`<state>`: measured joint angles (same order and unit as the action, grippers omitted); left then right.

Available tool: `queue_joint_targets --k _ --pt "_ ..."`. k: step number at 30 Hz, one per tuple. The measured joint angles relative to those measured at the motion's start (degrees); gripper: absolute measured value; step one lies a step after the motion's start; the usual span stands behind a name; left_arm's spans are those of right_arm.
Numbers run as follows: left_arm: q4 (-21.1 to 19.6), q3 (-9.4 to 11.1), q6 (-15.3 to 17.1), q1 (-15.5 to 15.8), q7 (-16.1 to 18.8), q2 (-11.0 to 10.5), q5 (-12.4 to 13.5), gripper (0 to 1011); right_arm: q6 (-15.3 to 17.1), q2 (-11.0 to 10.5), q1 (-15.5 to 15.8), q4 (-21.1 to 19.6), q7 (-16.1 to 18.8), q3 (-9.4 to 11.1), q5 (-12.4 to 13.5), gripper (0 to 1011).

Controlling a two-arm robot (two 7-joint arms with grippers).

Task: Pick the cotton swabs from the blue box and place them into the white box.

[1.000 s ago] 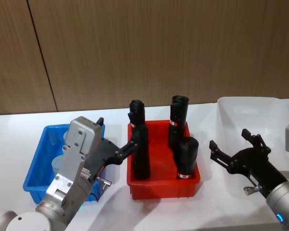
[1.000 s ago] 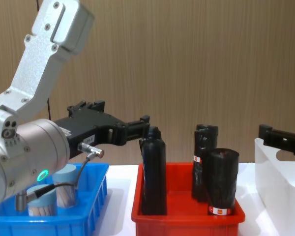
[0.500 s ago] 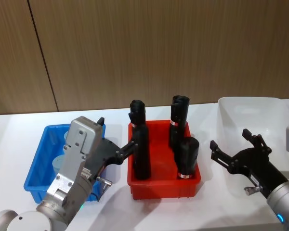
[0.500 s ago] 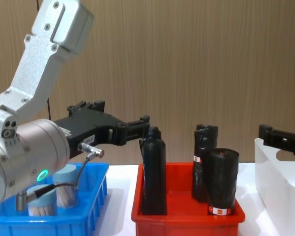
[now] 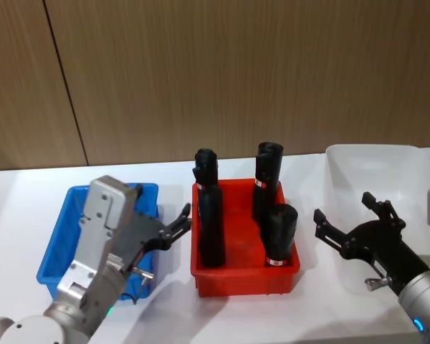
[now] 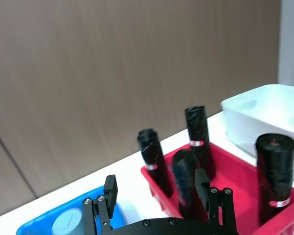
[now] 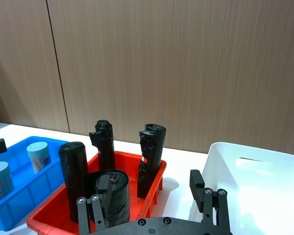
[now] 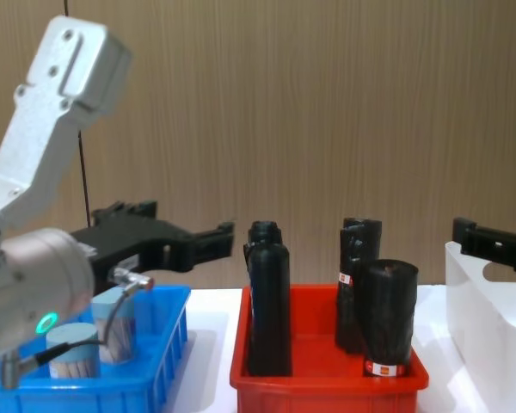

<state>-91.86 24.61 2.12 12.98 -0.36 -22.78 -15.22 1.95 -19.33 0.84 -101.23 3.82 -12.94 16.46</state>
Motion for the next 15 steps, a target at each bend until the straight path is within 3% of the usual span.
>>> queue_joint_targets --k 15 --pt "1.16 -3.22 5.53 -1.62 5.50 -2.44 -6.79 1004 0.00 0.00 0.00 0.00 0.00 0.00 0.00 1002"
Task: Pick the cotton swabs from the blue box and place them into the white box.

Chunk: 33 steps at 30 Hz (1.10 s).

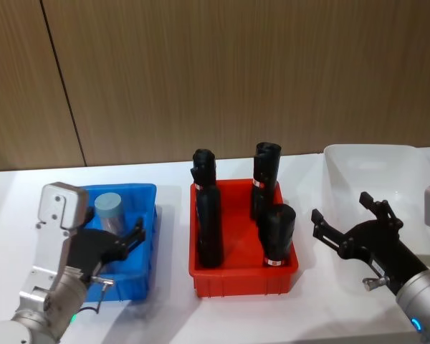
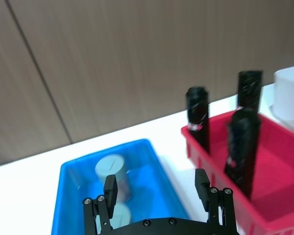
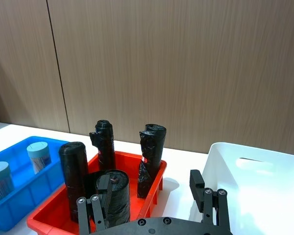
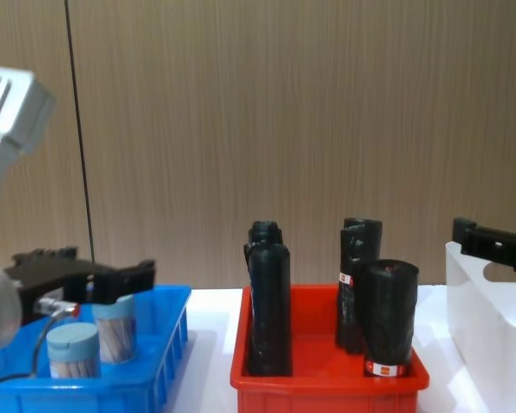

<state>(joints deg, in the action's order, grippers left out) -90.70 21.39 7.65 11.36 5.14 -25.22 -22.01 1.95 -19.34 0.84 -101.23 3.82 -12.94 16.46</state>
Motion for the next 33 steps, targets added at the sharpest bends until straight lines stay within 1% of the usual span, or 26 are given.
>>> queue_joint_targets --k 8,13,19,26,33 --pt "2.21 -1.40 3.84 0.44 1.43 -0.43 -2.41 1004 0.00 0.00 0.00 0.00 0.00 0.00 0.00 1002" --pt "3.77 -1.89 5.34 1.21 1.56 -0.24 -3.04 1004 0.00 0.00 0.00 0.00 0.00 0.00 0.00 1001" --pt "6.68 -2.53 7.43 2.90 1.45 0.44 -3.86 1004 0.00 0.00 0.00 0.00 0.00 0.00 0.00 1002" --pt "9.27 -3.00 8.76 4.44 0.71 1.14 -4.15 1004 0.00 0.00 0.00 0.00 0.00 0.00 0.00 1002" --pt "11.63 -3.32 9.22 5.78 -0.51 1.75 -4.31 1004 0.00 0.00 0.00 0.00 0.00 0.00 0.00 1002"
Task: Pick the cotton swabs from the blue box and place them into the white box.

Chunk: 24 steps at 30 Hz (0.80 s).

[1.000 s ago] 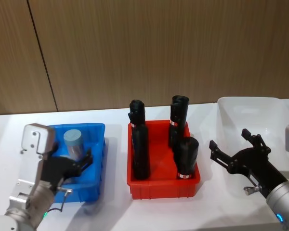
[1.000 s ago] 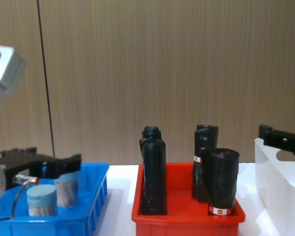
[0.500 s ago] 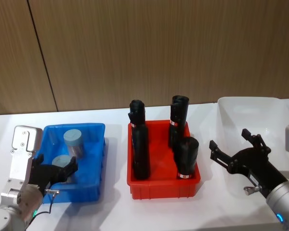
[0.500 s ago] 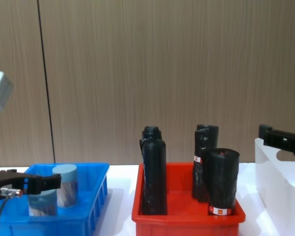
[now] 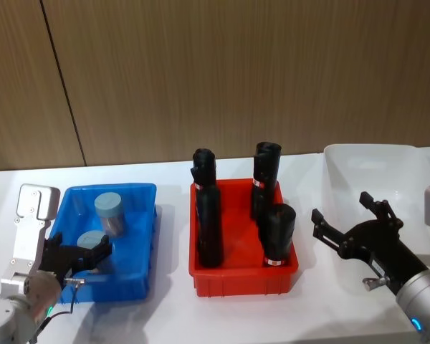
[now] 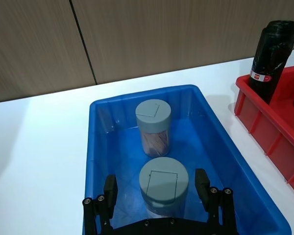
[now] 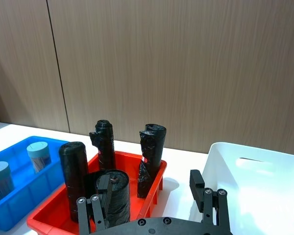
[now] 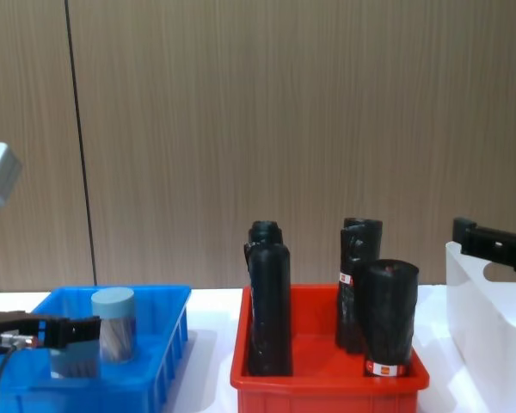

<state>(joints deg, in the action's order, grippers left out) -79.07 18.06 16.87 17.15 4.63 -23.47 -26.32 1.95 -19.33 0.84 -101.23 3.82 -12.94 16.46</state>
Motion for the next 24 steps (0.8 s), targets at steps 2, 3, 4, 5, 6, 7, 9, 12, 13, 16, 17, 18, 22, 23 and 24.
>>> queue_joint_targets --k 2,3,4,5,6,7,9,12,13,16,17,18,22,23,24 --pt "0.54 -0.05 0.00 0.29 -0.43 0.14 -0.04 1004 0.00 0.00 0.00 0.00 0.00 0.00 0.00 1002" --pt "1.13 -0.11 0.01 0.62 -0.78 0.30 -0.06 1004 0.00 0.00 0.00 0.00 0.00 0.00 0.00 1002" --pt "1.30 -0.12 0.01 0.71 -0.94 0.35 -0.07 1004 0.00 0.00 0.00 0.00 0.00 0.00 0.00 1002" --pt "1.66 -0.14 0.02 0.90 -1.09 0.45 -0.07 1004 -0.01 0.00 0.00 0.00 0.00 0.00 0.00 1002" --pt "2.18 -0.16 0.04 1.17 -1.39 0.60 -0.08 1004 0.00 0.00 0.00 0.00 0.00 0.00 0.00 1002" --pt "2.44 -0.17 0.05 1.30 -1.53 0.68 -0.09 1004 0.00 0.00 0.00 0.00 0.00 0.00 0.00 1001" --pt "2.94 -0.18 0.09 1.54 -1.83 0.84 -0.08 1004 0.00 0.00 0.00 0.00 0.00 0.00 0.00 1002" --pt "3.99 -0.20 0.16 2.06 -2.34 1.16 -0.04 1004 0.00 0.00 0.00 0.00 0.00 0.00 0.00 1002" --pt "4.24 -0.21 0.18 2.18 -2.50 1.22 -0.01 1004 0.00 0.00 0.00 0.00 0.00 0.00 0.00 1002" --pt "5.43 -0.24 0.19 2.75 -3.20 1.55 0.19 1004 0.00 0.00 0.00 0.00 0.00 0.00 0.00 1002" --pt "5.65 -0.24 0.19 2.86 -3.34 1.61 0.22 1004 0.00 0.00 0.00 0.00 0.00 0.00 0.00 1002" --pt "5.86 -0.24 0.19 2.96 -3.49 1.66 0.27 1004 0.00 0.00 0.00 0.00 0.00 0.00 0.00 1001" --pt "7.22 -0.25 0.08 3.58 -4.34 2.00 0.55 1004 0.00 0.00 0.00 0.00 0.00 0.00 0.00 1002" --pt "7.41 -0.25 0.05 3.67 -4.54 2.06 0.62 1004 0.00 0.00 0.00 0.00 0.00 0.00 0.00 1001" --pt "7.78 -0.25 0.01 3.87 -4.82 2.16 0.72 994 0.00 0.00 0.00 0.00 0.00 0.00 0.00 1002"
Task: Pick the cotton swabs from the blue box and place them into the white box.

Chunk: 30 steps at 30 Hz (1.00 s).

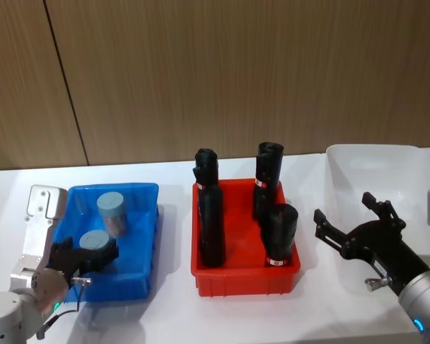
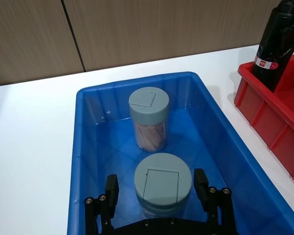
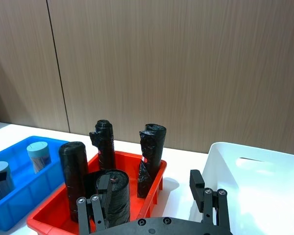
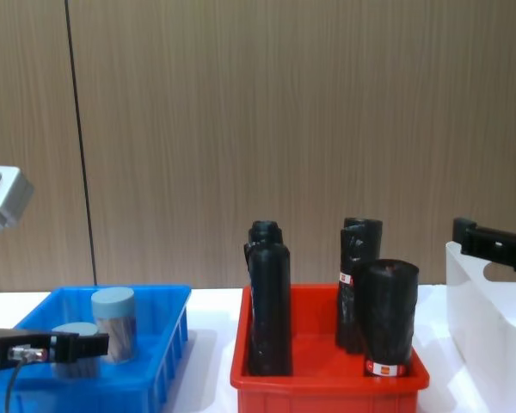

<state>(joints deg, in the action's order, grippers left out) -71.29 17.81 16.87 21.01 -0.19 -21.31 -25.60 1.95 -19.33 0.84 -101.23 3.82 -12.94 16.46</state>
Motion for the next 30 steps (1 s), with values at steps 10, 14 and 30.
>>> queue_joint_targets --k 10,14,30 --pt "1.95 0.06 -0.77 0.89 -1.51 0.59 0.47 765 0.00 0.00 0.00 0.00 0.00 0.00 0.00 1002" --pt "2.41 0.08 -1.33 1.05 -2.02 0.75 0.64 668 0.00 0.00 0.00 0.00 0.00 0.00 0.00 1002" --pt "-0.97 -0.06 -5.37 -0.31 -4.24 0.08 1.84 664 0.00 0.00 0.00 0.00 0.00 0.00 0.00 1002"
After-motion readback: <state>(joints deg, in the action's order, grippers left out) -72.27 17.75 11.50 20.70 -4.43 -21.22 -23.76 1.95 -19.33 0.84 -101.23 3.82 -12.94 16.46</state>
